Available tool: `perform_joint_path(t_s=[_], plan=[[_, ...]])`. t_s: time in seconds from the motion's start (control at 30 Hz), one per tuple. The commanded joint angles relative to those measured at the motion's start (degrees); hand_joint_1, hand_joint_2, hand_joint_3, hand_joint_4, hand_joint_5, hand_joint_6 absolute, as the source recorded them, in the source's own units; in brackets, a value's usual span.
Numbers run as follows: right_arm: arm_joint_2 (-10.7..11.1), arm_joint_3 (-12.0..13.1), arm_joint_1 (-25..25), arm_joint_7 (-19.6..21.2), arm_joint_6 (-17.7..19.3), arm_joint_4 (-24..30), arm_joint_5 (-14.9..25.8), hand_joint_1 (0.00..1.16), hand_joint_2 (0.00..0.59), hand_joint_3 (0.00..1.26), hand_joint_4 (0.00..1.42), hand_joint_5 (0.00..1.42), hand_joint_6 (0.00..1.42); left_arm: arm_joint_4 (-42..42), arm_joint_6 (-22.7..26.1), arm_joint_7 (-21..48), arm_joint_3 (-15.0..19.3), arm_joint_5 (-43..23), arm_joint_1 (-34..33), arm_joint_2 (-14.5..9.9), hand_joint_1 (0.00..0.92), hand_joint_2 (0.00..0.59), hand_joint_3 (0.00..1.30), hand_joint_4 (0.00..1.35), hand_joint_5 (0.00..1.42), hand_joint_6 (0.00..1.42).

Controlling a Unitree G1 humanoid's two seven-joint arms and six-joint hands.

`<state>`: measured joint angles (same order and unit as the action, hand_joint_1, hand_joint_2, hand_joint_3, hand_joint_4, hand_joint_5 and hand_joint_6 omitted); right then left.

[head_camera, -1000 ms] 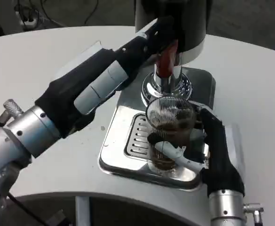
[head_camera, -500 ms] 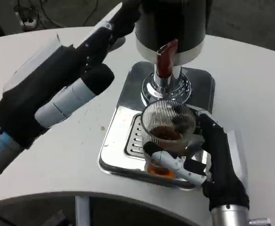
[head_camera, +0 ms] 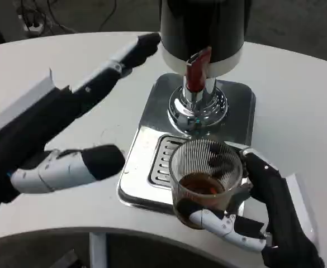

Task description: Grasp the cup under the faucet to collect the drink, then remove the cup.

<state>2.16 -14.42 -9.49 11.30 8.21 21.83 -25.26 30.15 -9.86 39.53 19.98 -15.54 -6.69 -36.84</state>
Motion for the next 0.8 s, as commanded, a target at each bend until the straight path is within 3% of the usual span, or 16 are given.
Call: perform_joint_path(t_s=[0.03, 0.37, 0.57, 0.8], plan=[[2.0, 0.7, -2.0, -3.7, 2.3, 6.7, 2.9, 0.83, 0.174, 0.75, 0.81, 1.03, 0.97, 4.6, -5.1, 2.5, 2.2, -1.0, 7.6, -0.6, 0.0, 0.087, 0.0, 0.0, 0.0, 0.0], [6.4, 3.3, -4.9, -12.6, 1.5, 15.7, 9.3, 0.83, 0.174, 0.75, 0.81, 1.03, 0.97, 11.0, -18.3, 7.4, 10.7, 0.7, 20.2, -2.8, 0.0, 0.089, 0.0, 0.0, 0.0, 0.0], [7.9, 4.9, -6.2, -16.5, 0.3, 18.1, 13.2, 0.83, 0.174, 0.76, 0.81, 1.03, 0.99, 10.5, -25.9, 9.6, 15.2, -0.2, 26.2, -3.4, 0.0, 0.088, 0.0, 0.0, 0.0, 0.0], [8.4, 5.5, -6.1, -18.9, -0.8, 18.6, 14.3, 0.83, 0.174, 0.76, 0.81, 1.03, 0.99, 9.3, -30.2, 9.2, 18.8, -1.5, 30.1, -3.0, 0.0, 0.088, 0.0, 0.0, 0.0, 0.0]])
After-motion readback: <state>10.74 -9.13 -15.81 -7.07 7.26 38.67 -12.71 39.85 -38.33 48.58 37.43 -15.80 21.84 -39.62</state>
